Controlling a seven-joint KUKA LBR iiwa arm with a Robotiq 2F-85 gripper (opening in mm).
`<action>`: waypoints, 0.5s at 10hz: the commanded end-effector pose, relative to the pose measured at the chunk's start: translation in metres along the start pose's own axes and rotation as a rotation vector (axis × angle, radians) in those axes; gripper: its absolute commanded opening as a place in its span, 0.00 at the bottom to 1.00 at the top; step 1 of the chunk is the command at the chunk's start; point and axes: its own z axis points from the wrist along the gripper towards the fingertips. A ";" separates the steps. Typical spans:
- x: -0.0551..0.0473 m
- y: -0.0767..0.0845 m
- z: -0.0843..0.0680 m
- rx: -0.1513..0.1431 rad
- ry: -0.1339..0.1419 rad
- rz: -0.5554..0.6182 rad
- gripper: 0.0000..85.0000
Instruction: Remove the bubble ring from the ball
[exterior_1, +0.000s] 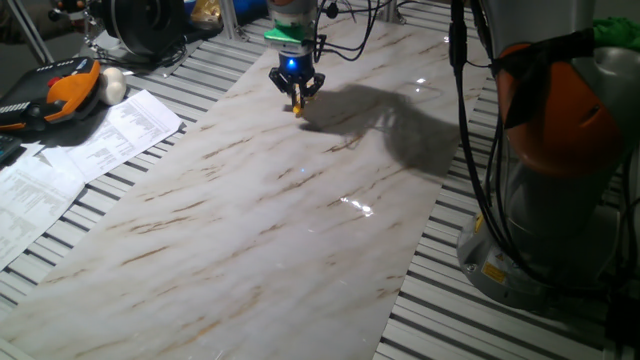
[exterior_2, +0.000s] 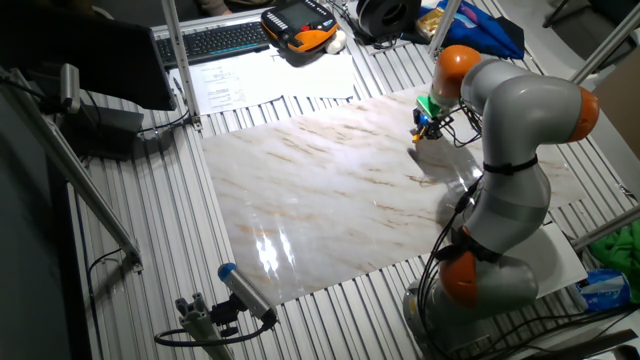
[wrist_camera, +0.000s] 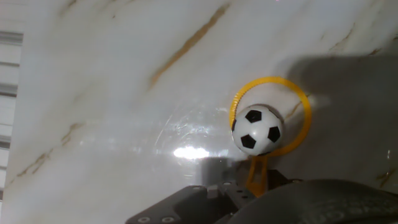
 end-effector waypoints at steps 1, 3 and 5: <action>0.000 0.000 -0.003 -0.002 -0.001 -0.002 0.00; 0.001 0.001 -0.016 0.001 0.001 -0.006 0.00; 0.006 0.007 -0.035 0.021 0.010 -0.006 0.00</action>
